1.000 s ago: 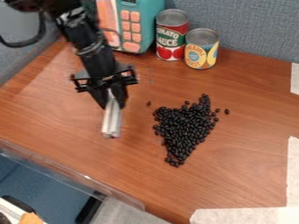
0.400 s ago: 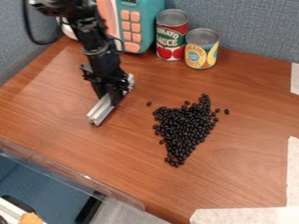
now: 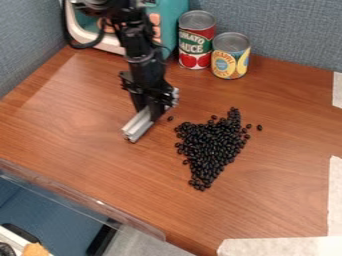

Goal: Sweep into pile

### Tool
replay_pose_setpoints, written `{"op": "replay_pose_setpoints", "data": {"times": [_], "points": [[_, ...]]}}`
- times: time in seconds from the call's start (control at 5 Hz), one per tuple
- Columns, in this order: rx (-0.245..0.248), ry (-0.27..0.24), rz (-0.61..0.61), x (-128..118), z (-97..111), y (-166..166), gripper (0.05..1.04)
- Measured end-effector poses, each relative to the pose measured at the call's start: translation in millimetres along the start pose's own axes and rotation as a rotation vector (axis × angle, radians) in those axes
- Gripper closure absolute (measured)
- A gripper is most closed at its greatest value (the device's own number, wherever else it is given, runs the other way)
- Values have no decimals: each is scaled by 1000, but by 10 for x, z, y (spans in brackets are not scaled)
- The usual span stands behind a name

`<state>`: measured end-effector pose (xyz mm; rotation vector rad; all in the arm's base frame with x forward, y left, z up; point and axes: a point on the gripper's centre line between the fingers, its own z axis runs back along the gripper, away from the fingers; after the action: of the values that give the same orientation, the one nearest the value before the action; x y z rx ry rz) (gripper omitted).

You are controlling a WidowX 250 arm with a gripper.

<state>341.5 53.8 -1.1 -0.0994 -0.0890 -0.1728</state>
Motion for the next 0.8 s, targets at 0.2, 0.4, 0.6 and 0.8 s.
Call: {"op": "replay_pose_setpoints", "data": {"times": [0.2,0.4,0.6,0.8], "points": [[-25,15,-34,-64,-10,-274,717],[-28,26,-65,-108,6,-424,717],[-1,3,-67,-76,104,-421,717],[11,-11,-32,-79,219,-287,717]]}}
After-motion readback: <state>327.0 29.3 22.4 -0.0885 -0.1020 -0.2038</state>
